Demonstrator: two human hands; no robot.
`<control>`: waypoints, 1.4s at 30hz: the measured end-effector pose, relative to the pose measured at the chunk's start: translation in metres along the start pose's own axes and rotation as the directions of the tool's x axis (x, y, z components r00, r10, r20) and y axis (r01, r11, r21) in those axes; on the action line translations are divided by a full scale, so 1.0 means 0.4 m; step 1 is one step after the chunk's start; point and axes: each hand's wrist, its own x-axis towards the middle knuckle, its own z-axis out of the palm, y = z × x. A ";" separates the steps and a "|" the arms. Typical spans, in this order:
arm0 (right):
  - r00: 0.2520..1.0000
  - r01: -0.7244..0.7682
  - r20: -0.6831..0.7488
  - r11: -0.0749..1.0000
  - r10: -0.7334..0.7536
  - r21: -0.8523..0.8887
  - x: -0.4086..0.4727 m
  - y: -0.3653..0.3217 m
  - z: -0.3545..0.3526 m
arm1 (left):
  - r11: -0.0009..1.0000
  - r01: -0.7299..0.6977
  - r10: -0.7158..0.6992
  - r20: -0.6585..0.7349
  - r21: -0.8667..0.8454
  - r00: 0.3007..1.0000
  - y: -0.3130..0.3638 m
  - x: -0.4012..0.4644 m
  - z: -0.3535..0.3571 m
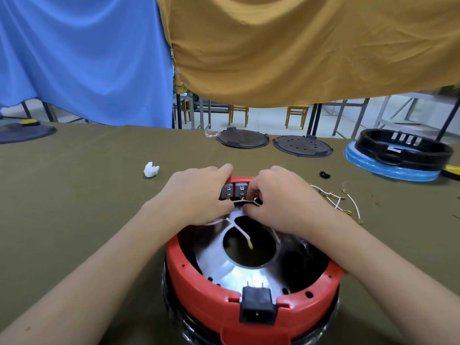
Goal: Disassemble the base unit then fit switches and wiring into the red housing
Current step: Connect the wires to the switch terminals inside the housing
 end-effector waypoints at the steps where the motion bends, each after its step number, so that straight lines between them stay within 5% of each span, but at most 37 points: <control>1: 1.000 -0.001 0.003 1.000 0.001 -0.002 0.002 0.001 -0.001 | 1.000 -0.002 0.002 0.001 0.002 1.000 0.000 0.001 0.000; 7: 1.000 0.011 0.009 0.999 -0.011 0.043 0.003 0.007 0.004 | 0.996 -0.006 0.003 -0.037 -0.092 0.999 -0.005 -0.010 0.009; 11: 1.000 0.017 0.004 0.996 -0.017 0.088 0.003 0.009 0.004 | 0.955 -0.189 0.146 -0.192 -0.229 0.970 -0.011 -0.013 0.009; 16: 0.999 -0.028 0.025 0.981 0.024 0.193 -0.001 0.011 -0.006 | 0.969 -0.186 0.176 -0.077 -0.163 0.981 -0.015 -0.009 0.013; 24: 1.000 -0.021 0.006 0.997 0.020 0.080 0.004 0.011 0.003 | 0.958 -0.197 0.194 -0.035 -0.208 0.980 -0.007 -0.002 -0.001; 42: 0.998 -0.003 0.055 0.991 -0.004 0.131 0.003 0.006 -0.005 | 0.945 -0.186 0.190 -0.014 -0.269 0.982 -0.001 -0.005 -0.008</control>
